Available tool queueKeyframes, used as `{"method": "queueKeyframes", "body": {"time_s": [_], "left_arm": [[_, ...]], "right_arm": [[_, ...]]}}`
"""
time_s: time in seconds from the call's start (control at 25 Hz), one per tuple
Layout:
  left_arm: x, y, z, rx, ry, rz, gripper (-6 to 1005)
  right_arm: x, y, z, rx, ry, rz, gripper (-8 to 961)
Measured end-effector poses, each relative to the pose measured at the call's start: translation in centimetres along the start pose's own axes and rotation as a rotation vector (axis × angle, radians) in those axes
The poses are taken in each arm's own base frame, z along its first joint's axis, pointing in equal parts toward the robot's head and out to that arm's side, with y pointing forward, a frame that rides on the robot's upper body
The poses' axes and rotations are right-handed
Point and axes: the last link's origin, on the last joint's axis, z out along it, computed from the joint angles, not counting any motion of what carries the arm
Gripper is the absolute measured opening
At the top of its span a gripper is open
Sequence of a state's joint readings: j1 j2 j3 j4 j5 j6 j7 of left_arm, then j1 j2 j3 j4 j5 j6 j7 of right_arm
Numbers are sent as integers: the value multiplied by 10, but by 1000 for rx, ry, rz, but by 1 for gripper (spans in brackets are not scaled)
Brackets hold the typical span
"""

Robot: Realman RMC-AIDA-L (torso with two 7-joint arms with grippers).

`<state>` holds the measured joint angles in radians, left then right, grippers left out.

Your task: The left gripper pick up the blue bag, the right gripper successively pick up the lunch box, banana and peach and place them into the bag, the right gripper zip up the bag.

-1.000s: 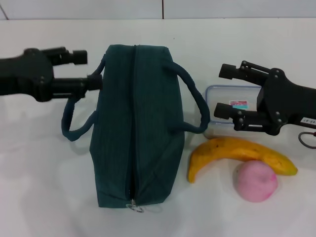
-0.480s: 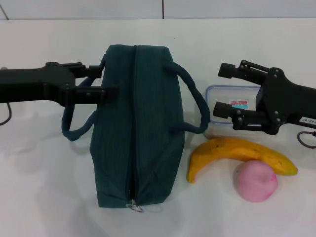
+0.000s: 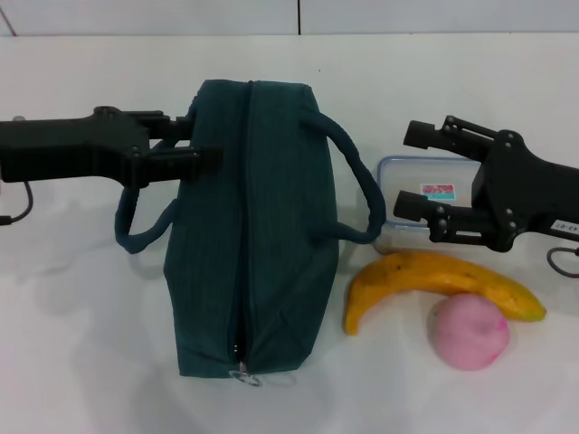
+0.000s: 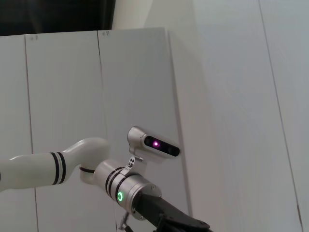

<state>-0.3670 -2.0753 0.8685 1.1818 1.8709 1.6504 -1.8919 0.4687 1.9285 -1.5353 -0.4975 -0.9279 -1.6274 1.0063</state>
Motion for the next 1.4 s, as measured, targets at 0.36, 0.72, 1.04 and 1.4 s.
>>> {"method": "queueKeyframes", "body": {"time_s": [0.36, 0.72, 1.04, 1.4], "left_arm": [[0, -2, 6, 19, -10, 51, 412], [4, -2, 18, -20, 11, 137, 180], [10, -3, 29, -54, 7, 156, 48], [12, -5, 29, -43, 11, 163, 43]], "right_arm": [[14, 11, -24, 60, 18, 47, 829], [46, 23, -69, 194, 99, 163, 829], [65, 30, -79, 236, 181, 225, 830], [71, 10, -74, 306, 249, 259, 825]]}}
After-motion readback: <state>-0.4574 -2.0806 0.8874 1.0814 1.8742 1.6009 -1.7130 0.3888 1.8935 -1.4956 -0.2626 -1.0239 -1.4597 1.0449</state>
